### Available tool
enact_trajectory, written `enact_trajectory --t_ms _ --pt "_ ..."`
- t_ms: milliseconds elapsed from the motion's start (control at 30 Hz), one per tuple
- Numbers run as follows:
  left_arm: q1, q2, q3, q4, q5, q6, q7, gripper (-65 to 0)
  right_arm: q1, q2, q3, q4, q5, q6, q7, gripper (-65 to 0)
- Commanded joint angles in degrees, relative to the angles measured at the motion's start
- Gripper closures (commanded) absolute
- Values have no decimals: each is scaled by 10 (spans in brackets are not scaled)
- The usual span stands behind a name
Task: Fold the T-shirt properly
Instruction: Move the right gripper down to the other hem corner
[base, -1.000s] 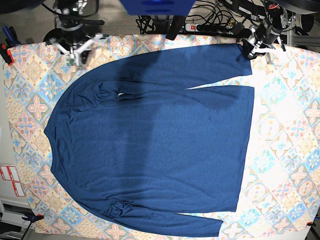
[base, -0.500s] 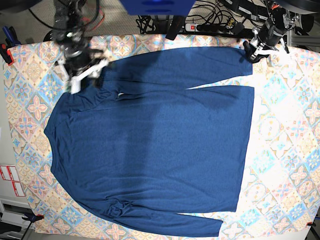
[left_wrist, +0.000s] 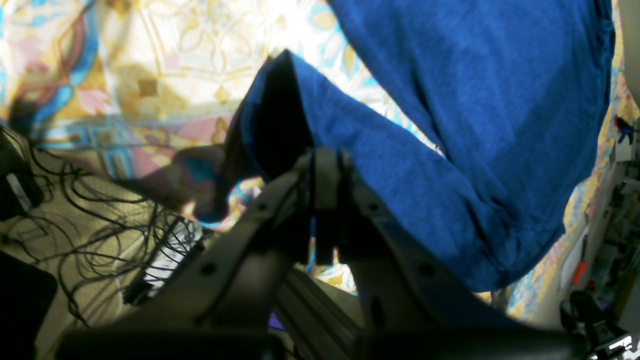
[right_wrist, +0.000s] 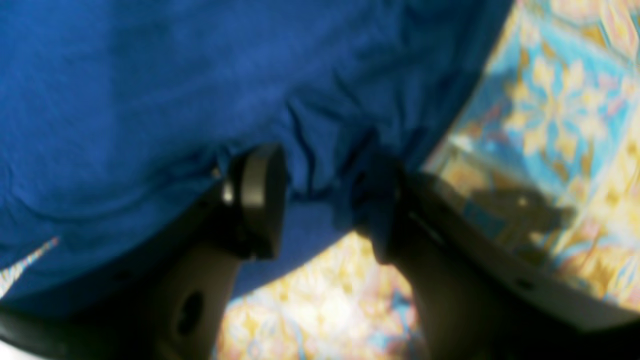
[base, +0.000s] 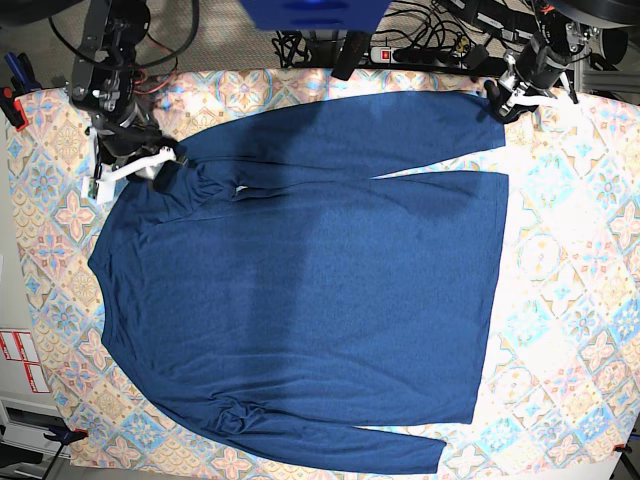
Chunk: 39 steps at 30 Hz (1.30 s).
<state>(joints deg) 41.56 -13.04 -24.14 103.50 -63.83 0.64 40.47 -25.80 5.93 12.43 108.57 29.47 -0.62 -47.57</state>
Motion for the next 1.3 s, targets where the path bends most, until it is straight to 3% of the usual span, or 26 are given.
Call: enact_trajectory --t_ms 0,833,1267 --pt "2 -5 -3 13 -4 -6 -5 0 2 5 3 -3 3 3 8 -268" --pt "2 -5 -3 11 -4 -6 -5 0 124 5 21 -206 2 4 10 -268" --pt "1 -5 -3 10 -4 -6 -5 0 123 22 67 -210 3 5 8 -268"
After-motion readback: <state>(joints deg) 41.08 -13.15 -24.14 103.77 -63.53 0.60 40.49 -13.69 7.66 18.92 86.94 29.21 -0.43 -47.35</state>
